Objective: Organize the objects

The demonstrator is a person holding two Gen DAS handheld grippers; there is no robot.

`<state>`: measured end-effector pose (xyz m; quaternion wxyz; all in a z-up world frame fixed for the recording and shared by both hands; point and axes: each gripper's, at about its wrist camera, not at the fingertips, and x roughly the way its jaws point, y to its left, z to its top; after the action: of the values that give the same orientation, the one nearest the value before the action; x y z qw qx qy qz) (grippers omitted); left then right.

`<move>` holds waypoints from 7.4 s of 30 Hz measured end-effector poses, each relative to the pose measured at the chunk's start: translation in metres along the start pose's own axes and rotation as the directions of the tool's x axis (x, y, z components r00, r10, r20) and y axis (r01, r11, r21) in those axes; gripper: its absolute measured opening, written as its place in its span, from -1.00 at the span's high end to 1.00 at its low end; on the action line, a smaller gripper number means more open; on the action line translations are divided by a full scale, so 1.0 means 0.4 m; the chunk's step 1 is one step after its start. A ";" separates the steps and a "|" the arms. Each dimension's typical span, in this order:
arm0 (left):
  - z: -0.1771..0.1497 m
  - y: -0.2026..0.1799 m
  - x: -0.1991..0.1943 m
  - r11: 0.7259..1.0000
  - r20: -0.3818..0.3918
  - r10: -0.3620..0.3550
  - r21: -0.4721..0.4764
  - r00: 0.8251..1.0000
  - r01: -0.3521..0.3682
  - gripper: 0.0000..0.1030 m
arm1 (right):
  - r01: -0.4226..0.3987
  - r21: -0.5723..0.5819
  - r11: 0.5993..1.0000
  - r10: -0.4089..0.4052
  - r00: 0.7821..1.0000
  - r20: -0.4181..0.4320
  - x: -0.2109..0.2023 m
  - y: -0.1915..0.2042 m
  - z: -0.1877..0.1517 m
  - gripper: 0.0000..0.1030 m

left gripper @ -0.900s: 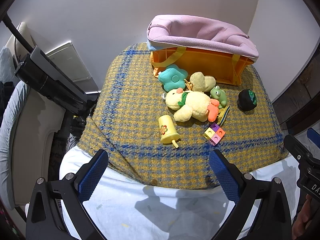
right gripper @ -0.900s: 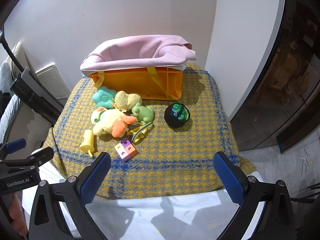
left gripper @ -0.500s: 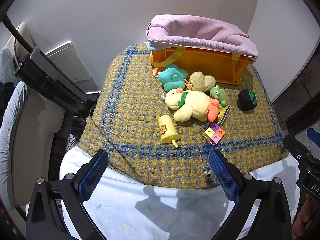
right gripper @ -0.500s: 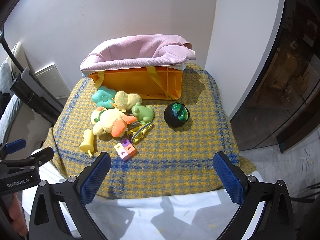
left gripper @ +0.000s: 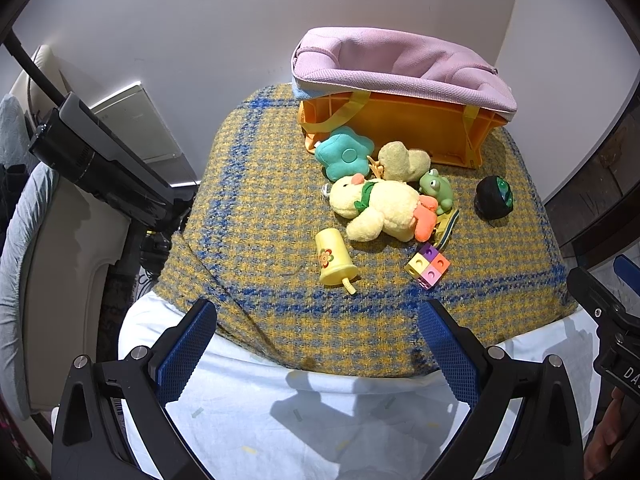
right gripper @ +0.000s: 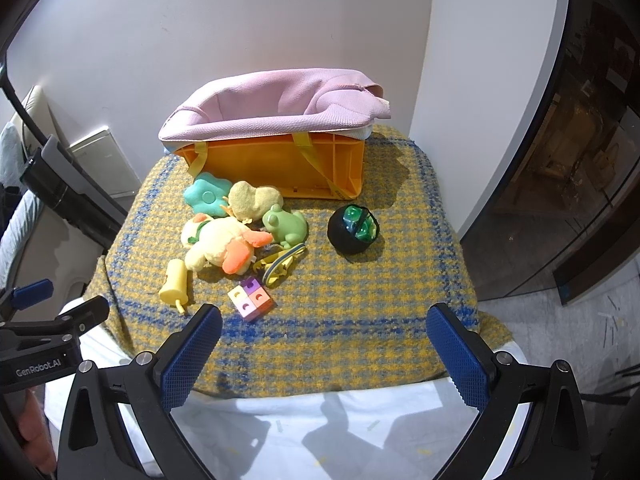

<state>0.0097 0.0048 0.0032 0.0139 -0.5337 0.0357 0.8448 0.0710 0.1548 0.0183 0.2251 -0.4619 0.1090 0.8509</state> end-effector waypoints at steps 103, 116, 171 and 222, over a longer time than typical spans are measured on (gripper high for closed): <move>0.017 -0.055 0.420 0.993 -0.078 -0.058 0.102 0.995 0.066 0.18 | 0.001 -0.005 1.000 -0.001 0.998 -0.060 0.327 0.054 -0.045 -0.99; 0.029 0.012 0.406 0.999 -0.048 -0.042 0.033 0.998 0.043 0.19 | -0.048 -0.073 0.996 0.043 0.997 -0.071 0.385 0.142 -0.031 -0.99; 0.334 -0.066 0.117 0.991 0.229 -0.114 0.094 0.967 0.094 0.19 | -0.015 0.007 1.000 0.013 0.980 0.198 0.136 0.066 0.272 -0.05; 0.636 -0.056 0.171 0.992 0.279 -0.105 0.101 0.955 0.080 -0.72 | 0.075 0.056 0.996 -0.087 0.966 0.242 0.250 -0.006 0.572 -0.62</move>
<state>-0.2475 0.0452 0.0493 0.0822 -0.4070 0.0457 0.9086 -0.1436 0.2751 0.0607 0.2820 -0.3524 0.0810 0.8887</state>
